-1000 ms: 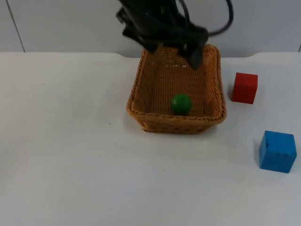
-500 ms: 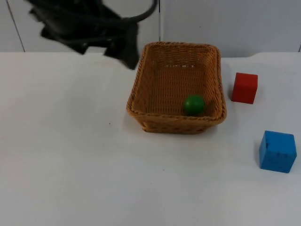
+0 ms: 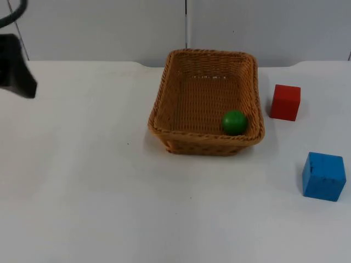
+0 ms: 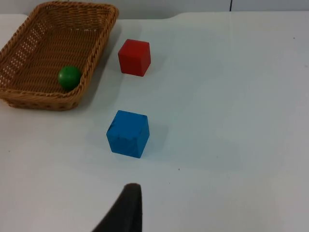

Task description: Place all geometric objects except the red cube into the basket.

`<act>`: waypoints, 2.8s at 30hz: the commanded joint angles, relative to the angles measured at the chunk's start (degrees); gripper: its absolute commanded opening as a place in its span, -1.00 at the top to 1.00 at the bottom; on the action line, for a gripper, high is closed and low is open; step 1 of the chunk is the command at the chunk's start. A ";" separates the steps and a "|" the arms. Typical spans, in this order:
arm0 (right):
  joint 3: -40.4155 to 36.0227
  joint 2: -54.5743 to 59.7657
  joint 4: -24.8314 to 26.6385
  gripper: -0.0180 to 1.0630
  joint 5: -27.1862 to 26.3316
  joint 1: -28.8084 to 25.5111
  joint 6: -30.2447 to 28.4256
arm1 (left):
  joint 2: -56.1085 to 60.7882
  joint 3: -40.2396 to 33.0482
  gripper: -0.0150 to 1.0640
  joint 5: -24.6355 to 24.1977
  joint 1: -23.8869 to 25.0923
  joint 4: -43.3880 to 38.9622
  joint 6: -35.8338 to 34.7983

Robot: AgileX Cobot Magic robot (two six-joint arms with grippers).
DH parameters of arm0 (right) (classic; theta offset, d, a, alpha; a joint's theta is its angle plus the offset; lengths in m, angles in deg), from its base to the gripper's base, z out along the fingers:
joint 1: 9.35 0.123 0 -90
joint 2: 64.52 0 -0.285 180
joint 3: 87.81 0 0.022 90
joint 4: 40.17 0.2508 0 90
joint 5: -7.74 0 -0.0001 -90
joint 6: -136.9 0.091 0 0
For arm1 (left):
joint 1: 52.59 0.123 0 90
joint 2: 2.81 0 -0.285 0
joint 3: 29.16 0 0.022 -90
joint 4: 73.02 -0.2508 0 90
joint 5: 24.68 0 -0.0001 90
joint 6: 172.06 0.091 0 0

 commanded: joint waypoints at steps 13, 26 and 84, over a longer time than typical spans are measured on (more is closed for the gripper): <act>-0.11 -0.18 -0.13 -0.98 -0.17 -0.47 -0.84 | 20.64 -11.62 -0.74 -5.84 0.63 -0.30 -0.36; -0.11 -0.18 -0.13 -0.98 -0.43 -0.47 -0.82 | 33.53 -11.62 -0.74 -10.36 0.63 -4.42 -0.36; 20.58 109.99 -8.62 -0.41 -49.21 19.09 32.37 | 33.54 -11.62 -0.74 -9.85 0.63 -3.49 -0.36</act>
